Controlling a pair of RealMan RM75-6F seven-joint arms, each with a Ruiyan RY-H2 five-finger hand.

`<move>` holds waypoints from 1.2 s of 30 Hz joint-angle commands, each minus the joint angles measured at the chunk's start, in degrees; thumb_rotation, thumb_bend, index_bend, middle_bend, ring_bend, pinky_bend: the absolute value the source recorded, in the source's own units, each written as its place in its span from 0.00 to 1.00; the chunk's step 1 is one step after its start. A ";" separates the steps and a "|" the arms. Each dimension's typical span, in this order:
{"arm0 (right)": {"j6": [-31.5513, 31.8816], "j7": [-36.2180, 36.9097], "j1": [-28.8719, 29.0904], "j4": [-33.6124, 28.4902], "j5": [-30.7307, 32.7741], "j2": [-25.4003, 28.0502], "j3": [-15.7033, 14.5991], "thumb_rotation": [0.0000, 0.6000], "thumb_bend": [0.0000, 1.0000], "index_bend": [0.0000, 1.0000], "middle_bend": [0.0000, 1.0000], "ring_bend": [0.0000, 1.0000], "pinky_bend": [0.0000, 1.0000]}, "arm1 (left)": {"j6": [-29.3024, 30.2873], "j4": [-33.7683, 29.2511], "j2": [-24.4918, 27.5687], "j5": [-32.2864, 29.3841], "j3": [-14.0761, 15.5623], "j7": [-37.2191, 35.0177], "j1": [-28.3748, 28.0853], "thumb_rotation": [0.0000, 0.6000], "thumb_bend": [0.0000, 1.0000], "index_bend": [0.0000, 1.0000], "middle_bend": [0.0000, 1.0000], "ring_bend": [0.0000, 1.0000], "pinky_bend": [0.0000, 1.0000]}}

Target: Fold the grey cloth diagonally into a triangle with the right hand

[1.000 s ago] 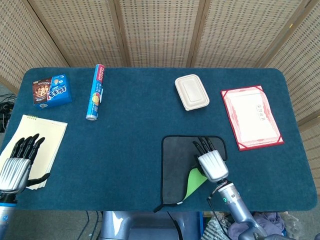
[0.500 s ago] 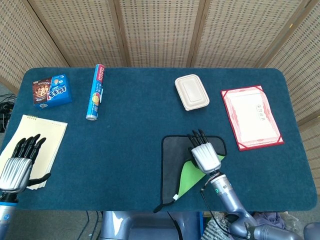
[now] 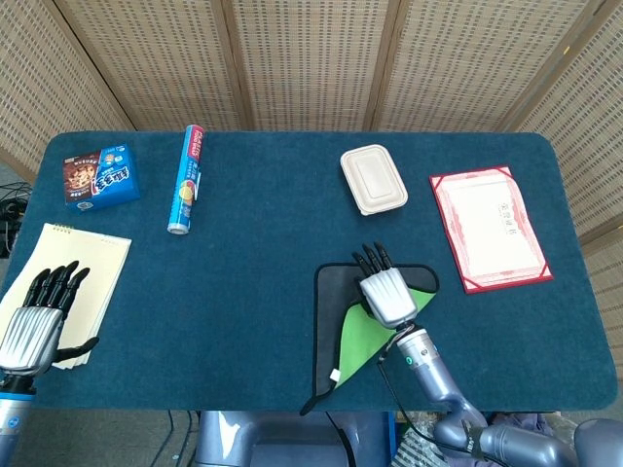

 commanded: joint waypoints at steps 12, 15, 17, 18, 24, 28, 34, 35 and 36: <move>-0.59 -1.08 2.39 0.44 1.92 -1.04 0.18 1.00 0.48 0.67 0.18 0.00 0.00 | -0.39 0.18 -0.23 -0.25 0.06 0.24 -0.17 1.00 0.12 0.00 0.00 0.00 0.00; -0.68 -1.22 2.79 0.74 2.37 -1.43 0.00 1.00 0.48 0.67 0.18 0.00 0.00 | -0.38 0.19 -0.22 -0.29 0.05 0.14 -0.17 1.00 0.12 0.00 0.00 0.00 0.00; -0.96 -1.24 3.18 1.22 2.95 -1.92 0.02 1.00 0.48 0.67 0.18 0.00 0.00 | -0.41 0.16 -0.19 -0.31 0.05 0.08 -0.18 1.00 0.12 0.00 0.00 0.00 0.00; -1.03 -1.25 3.39 1.52 3.19 -2.18 0.08 1.00 0.48 0.67 0.18 0.00 0.00 | -0.41 0.15 -0.17 -0.32 0.05 0.03 -0.18 1.00 0.12 0.00 0.00 0.00 0.00; -1.57 -1.22 4.83 3.14 4.09 -3.43 0.39 1.00 0.48 0.67 0.18 0.00 0.00 | -0.54 0.22 -0.18 -0.26 0.19 -0.01 -0.21 1.00 0.12 0.00 0.00 0.00 0.00; -1.67 -1.03 5.78 4.20 4.67 -4.24 0.91 1.00 0.48 0.67 0.18 0.00 0.00 | -0.60 0.18 -0.20 -0.20 0.22 -0.11 -0.27 1.00 0.12 0.00 0.00 0.00 0.00; -1.84 -0.92 7.21 6.06 5.77 -5.00 1.95 1.00 0.48 0.67 0.18 0.00 0.00 | -1.00 0.38 -0.37 -0.16 0.40 -0.02 -0.41 1.00 0.12 0.00 0.00 0.00 0.00; -1.84 -0.83 7.41 6.25 5.97 -5.07 2.11 1.00 0.48 0.67 0.18 0.00 0.00 | -1.12 0.43 -0.42 -0.21 0.42 0.02 -0.45 1.00 0.12 0.00 0.00 0.00 0.00; -1.84 -0.75 7.56 6.40 6.17 -5.14 2.22 1.00 0.48 0.67 0.18 0.00 0.00 | -1.21 0.46 -0.45 -0.23 0.44 0.04 -0.48 1.00 0.12 0.00 0.00 0.00 0.00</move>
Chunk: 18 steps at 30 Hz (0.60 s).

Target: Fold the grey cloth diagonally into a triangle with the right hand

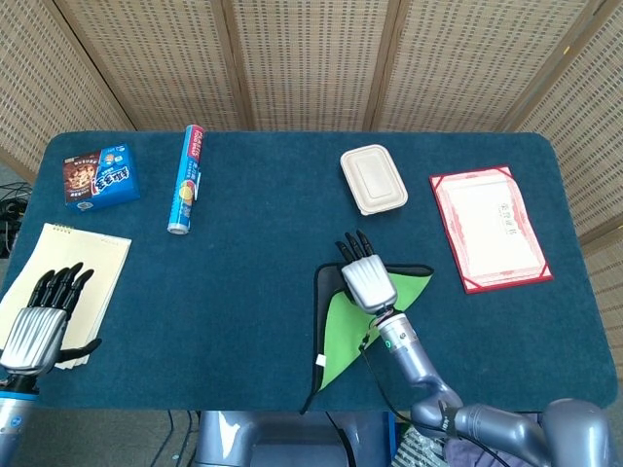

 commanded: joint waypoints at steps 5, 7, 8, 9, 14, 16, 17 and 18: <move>-0.27 0.28 0.93 1.32 1.12 -0.47 0.46 1.00 0.48 0.67 0.18 0.00 0.00 | -0.24 0.07 -0.17 -0.02 0.11 0.24 -0.11 1.00 0.12 0.00 0.00 0.00 0.00; -0.47 0.39 1.17 1.86 1.44 -0.68 0.42 1.00 0.48 0.67 0.18 0.00 0.00 | -0.26 0.05 -0.20 -0.09 0.10 0.30 -0.11 1.00 0.12 0.00 0.00 0.00 0.00; -0.56 0.42 1.27 2.11 1.61 -0.79 0.35 1.00 0.48 0.67 0.18 0.00 0.00 | -0.24 0.05 -0.20 -0.10 0.09 0.25 -0.11 1.00 0.12 0.00 0.00 0.00 0.00; -0.60 0.50 1.34 2.25 1.77 -0.85 0.29 1.00 0.48 0.67 0.18 0.00 0.00 | -0.24 0.06 -0.20 -0.12 0.07 0.24 -0.12 1.00 0.12 0.00 0.00 0.00 0.00; -0.48 0.69 1.67 2.92 2.20 -1.13 0.03 1.00 0.48 0.67 0.18 0.00 0.00 | -0.44 0.10 -0.26 -0.07 0.20 0.34 -0.19 1.00 0.12 0.00 0.00 0.00 0.00; -0.56 0.78 1.95 3.29 2.48 -1.28 0.13 1.00 0.48 0.67 0.18 0.00 0.00 | -0.36 0.07 -0.28 0.11 0.27 0.30 -0.19 1.00 0.12 0.00 0.00 0.00 0.00; -0.58 0.79 2.04 3.40 2.58 -1.31 0.18 1.00 0.48 0.67 0.18 0.00 0.00 | -0.33 0.08 -0.28 0.11 0.28 0.30 -0.17 1.00 0.12 0.00 0.00 0.00 0.00; -0.61 0.80 2.15 3.52 2.70 -1.36 0.25 1.00 0.48 0.67 0.18 0.00 0.00 | -0.29 0.07 -0.28 0.12 0.27 0.30 -0.16 1.00 0.12 0.00 0.00 0.00 0.00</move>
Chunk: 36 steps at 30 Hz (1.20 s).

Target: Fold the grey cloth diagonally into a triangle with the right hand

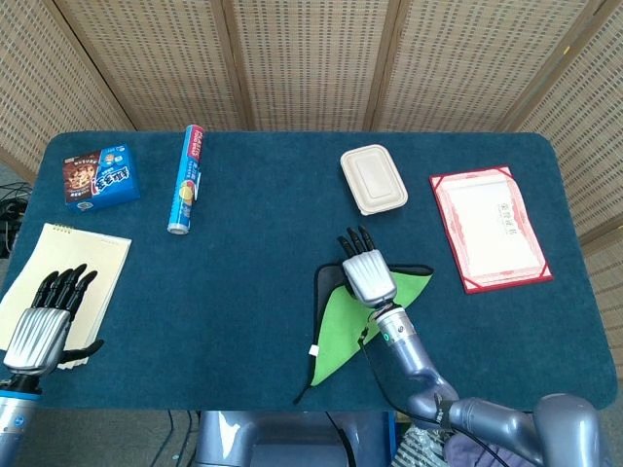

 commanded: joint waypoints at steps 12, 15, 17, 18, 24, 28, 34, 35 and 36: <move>-0.96 0.10 1.41 2.25 1.93 -0.85 0.16 1.00 0.48 0.67 0.18 0.00 0.00 | -0.10 -0.02 -0.05 0.00 0.10 0.08 -0.04 1.00 0.12 0.00 0.00 0.00 0.00; -1.04 0.28 1.43 2.40 2.27 -1.01 -0.05 1.00 0.48 0.67 0.18 0.00 0.00 | -0.25 -0.06 -0.04 -0.10 0.11 0.19 -0.09 1.00 0.12 0.00 0.00 0.00 0.00; -0.96 0.36 1.42 2.50 2.21 -1.04 -0.32 1.00 0.48 0.67 0.17 0.00 0.00 | -0.36 -0.13 -0.04 -0.13 0.14 0.28 -0.13 1.00 0.12 0.00 0.00 0.00 0.00; -0.94 0.41 1.42 2.56 2.19 -1.07 -0.42 1.00 0.48 0.67 0.16 0.00 0.00 | -0.40 -0.15 -0.03 -0.15 0.15 0.35 -0.14 1.00 0.12 0.00 0.00 0.00 0.00; -1.78 0.23 1.40 2.23 3.05 -0.55 -0.91 1.00 0.34 0.46 0.02 0.00 0.00 | -0.35 -0.34 0.05 -0.23 0.16 0.40 -0.09 1.00 0.12 0.00 0.00 0.00 0.00; -1.31 -0.15 1.35 1.48 3.21 0.06 -0.84 1.00 0.26 0.32 0.00 0.00 0.00 | -0.31 -0.35 0.06 -0.19 0.17 0.39 -0.10 1.00 0.12 0.00 0.00 0.00 0.00; -0.17 0.08 1.18 0.37 2.98 0.96 -0.76 1.00 0.19 0.21 0.00 0.00 0.00 | -0.14 -0.34 -0.02 -0.07 0.19 0.48 -0.06 1.00 0.12 0.00 0.00 0.00 0.00; -0.04 0.00 1.14 0.24 2.98 1.11 -0.77 1.00 0.19 0.21 0.00 0.00 0.00 | -0.09 -0.35 -0.02 -0.07 0.16 0.46 -0.04 1.00 0.12 0.00 0.00 0.00 0.00; 0.12 -0.09 1.09 0.08 2.98 1.29 -0.77 1.00 0.19 0.21 0.00 0.00 0.00 | -0.05 -0.35 -0.03 -0.07 0.15 0.43 -0.04 1.00 0.12 0.00 0.00 0.00 0.00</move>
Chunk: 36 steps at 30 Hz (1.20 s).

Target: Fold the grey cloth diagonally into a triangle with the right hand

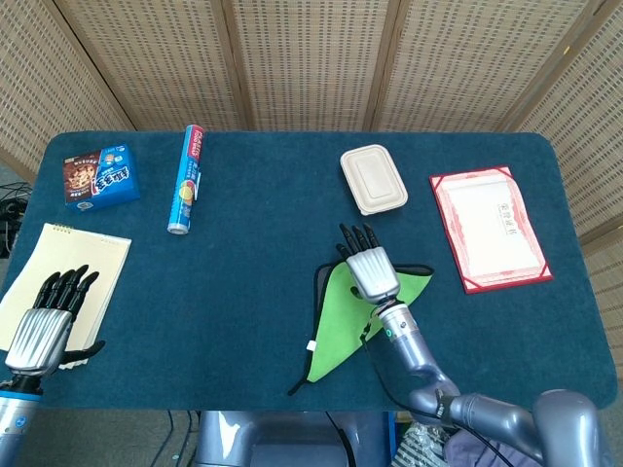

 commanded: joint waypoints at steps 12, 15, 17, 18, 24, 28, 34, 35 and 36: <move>5.94 -2.19 -2.81 -7.97 -2.37 6.13 -1.14 1.00 0.18 0.21 0.00 0.00 0.00 | 0.31 -0.01 0.26 -0.44 -0.33 -0.50 0.12 1.00 0.12 0.00 0.00 0.00 0.00; 8.04 -3.56 -4.97 -12.70 -3.02 9.66 -2.55 1.00 0.17 0.20 0.00 0.00 0.00 | 0.25 -0.08 0.36 -0.39 -0.29 -0.53 0.10 1.00 0.12 0.00 0.00 0.00 0.00; 9.44 -3.98 -6.52 -16.04 -3.95 12.25 -3.86 1.00 0.15 0.19 0.00 0.00 0.00 | 0.33 -0.21 0.44 -0.31 -0.27 -0.59 0.12 1.00 0.12 0.00 0.00 0.00 0.00; 10.17 -3.97 -7.39 -17.63 -4.43 13.61 -4.58 1.00 0.15 0.18 0.00 0.00 0.00 | 0.39 -0.26 0.50 -0.31 -0.27 -0.60 0.16 1.00 0.12 0.00 0.00 0.00 0.00; 14.31 -1.52 -13.26 -24.92 -8.17 21.63 -10.34 1.00 0.12 0.13 0.00 0.00 0.00 | 0.82 -0.93 1.14 -0.36 -0.28 -0.78 0.44 1.00 0.12 0.00 0.00 0.00 0.00; 16.84 -0.01 -16.29 -25.90 -10.11 24.15 -13.13 1.00 0.11 0.11 0.00 0.00 0.00 | 0.87 -1.18 1.32 -0.20 -0.15 -0.67 0.50 1.00 0.12 0.00 0.00 0.00 0.00; 23.39 4.63 -22.31 -23.85 -14.19 26.58 -17.44 1.00 0.10 0.08 0.00 0.00 0.00 | 0.97 -1.51 1.55 0.04 0.10 -0.33 0.66 1.00 0.12 0.00 0.00 0.00 0.00; 24.39 5.34 -23.32 -23.17 -14.64 26.93 -18.08 1.00 0.10 0.07 0.00 0.00 0.00 | 1.01 -1.55 1.59 0.02 0.09 -0.26 0.69 1.00 0.12 0.00 0.00 0.00 0.00; 25.27 6.08 -24.20 -22.52 -15.14 27.23 -18.64 1.00 0.09 0.06 0.00 0.00 0.00 | 1.07 -1.56 1.60 0.00 0.08 -0.19 0.72 1.00 0.12 0.00 0.00 0.00 0.00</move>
